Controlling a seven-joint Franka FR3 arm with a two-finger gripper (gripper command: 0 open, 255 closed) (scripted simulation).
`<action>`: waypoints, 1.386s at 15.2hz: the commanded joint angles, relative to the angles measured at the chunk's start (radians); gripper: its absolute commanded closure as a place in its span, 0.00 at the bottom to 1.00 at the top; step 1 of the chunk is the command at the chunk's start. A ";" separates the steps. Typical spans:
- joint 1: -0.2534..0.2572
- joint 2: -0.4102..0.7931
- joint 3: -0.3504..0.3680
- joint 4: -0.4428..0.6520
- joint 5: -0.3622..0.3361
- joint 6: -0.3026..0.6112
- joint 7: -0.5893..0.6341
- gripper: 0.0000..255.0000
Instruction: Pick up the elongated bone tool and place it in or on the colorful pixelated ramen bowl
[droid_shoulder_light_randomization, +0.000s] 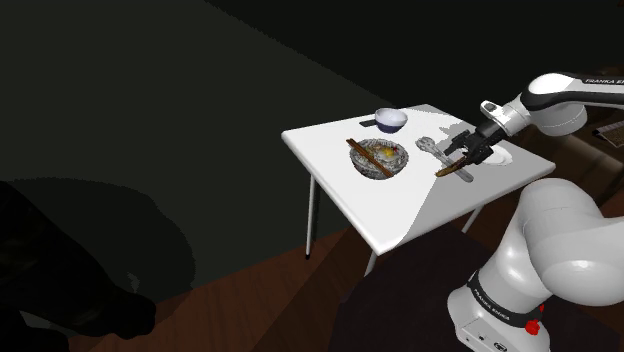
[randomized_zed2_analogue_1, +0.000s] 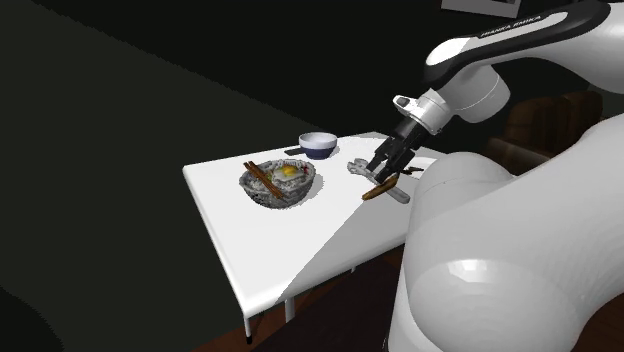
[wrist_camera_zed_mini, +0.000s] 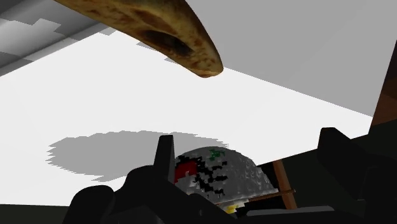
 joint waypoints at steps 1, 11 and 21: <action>0.000 0.000 0.000 0.000 0.000 0.000 0.000 0.00; 0.000 0.000 0.000 0.000 0.000 0.000 0.000 1.00; 0.361 0.388 -0.059 0.195 -0.332 -0.159 -0.093 0.00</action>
